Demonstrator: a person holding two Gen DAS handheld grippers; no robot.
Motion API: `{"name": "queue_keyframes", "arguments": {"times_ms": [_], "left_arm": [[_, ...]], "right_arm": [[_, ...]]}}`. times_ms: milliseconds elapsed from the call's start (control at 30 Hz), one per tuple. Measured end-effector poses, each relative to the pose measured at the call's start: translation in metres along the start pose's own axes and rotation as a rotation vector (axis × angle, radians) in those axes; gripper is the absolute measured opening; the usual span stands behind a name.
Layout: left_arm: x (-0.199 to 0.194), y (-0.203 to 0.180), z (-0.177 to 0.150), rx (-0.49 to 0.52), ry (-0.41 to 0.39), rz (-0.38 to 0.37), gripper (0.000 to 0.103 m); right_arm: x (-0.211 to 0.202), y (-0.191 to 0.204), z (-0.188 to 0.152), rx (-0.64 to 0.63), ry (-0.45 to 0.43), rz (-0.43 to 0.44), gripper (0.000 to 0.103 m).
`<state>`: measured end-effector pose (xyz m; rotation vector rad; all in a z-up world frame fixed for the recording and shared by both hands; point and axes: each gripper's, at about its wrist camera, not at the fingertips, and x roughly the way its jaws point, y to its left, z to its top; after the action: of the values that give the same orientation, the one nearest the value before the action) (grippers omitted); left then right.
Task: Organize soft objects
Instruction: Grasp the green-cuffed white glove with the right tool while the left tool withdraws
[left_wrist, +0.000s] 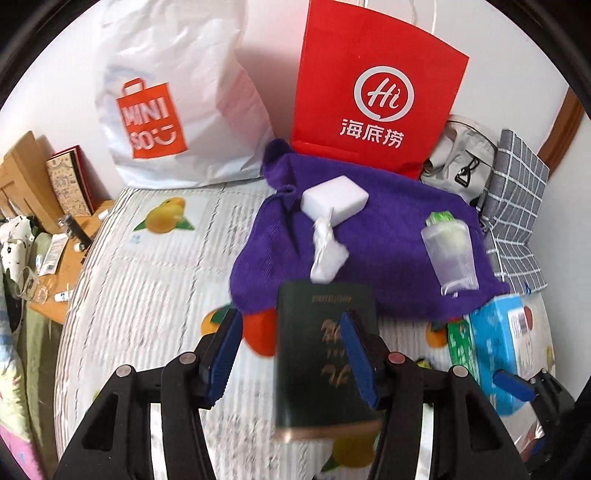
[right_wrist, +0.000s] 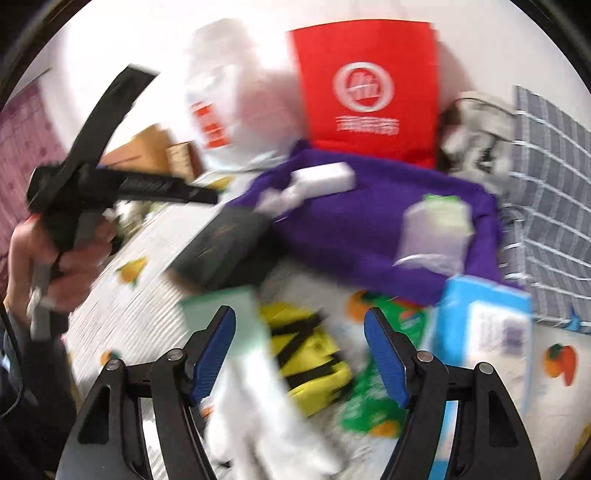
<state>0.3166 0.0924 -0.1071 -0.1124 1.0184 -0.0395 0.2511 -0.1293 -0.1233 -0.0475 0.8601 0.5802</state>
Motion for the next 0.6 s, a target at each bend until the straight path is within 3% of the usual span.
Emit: {"name": "queue_keyframes", "arguments": {"times_ms": [267,433,533,600], "left_arm": [[-0.017,0.015,-0.036,0.007,0.004,-0.026,0.053],[-0.023,0.018,-0.061,0.004,0.013,-0.054,0.053],[-0.024,0.021,-0.072,0.003,0.023,-0.060,0.053],[-0.026,0.025,-0.077,-0.001,0.025,-0.055,0.053]], "right_arm": [[0.024,0.033,-0.035,-0.048,0.062,-0.027,0.077],[0.038,0.054,-0.038,-0.123,0.072,-0.114,0.089],[0.050,0.066,-0.040,-0.185,0.100,-0.193,0.089],[0.055,0.072,-0.041,-0.231,0.111,-0.237,0.076]]}}
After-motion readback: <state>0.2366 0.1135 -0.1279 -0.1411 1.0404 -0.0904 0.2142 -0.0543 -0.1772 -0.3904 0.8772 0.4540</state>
